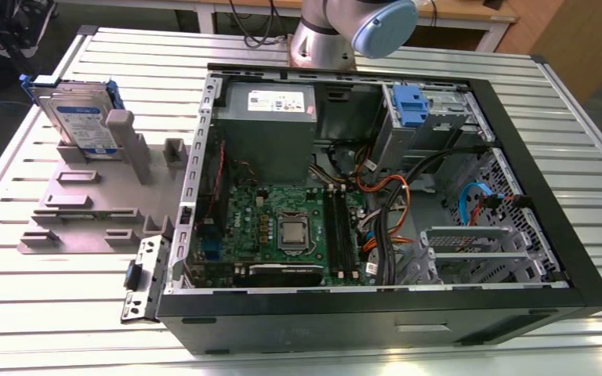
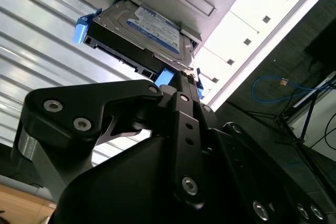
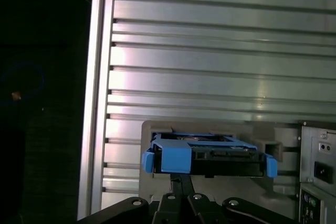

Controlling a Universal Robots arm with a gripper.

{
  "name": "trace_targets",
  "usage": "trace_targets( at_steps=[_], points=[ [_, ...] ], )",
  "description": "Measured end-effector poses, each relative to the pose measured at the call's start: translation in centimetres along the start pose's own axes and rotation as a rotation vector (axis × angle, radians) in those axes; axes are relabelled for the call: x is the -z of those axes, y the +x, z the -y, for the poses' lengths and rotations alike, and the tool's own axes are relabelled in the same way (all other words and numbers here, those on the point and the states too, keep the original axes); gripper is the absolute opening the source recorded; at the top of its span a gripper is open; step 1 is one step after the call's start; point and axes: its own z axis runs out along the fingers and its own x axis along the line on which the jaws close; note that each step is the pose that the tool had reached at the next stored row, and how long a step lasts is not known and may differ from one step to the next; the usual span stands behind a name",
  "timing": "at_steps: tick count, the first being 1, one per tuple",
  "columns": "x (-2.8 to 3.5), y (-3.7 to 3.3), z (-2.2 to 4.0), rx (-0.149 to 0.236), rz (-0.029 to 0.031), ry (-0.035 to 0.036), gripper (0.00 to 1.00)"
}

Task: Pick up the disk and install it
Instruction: 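Pick up the disk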

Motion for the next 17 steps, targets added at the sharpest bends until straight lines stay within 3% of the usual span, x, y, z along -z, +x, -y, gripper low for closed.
trace_targets(
  at_steps=[9, 17],
  points=[
    [0.0, 0.0, 0.0, 0.033, -0.0015, -0.0008, 0.11],
    [-0.01, 0.0, 0.0, 0.102, -0.0046, -0.0025, 0.11]
  ],
)
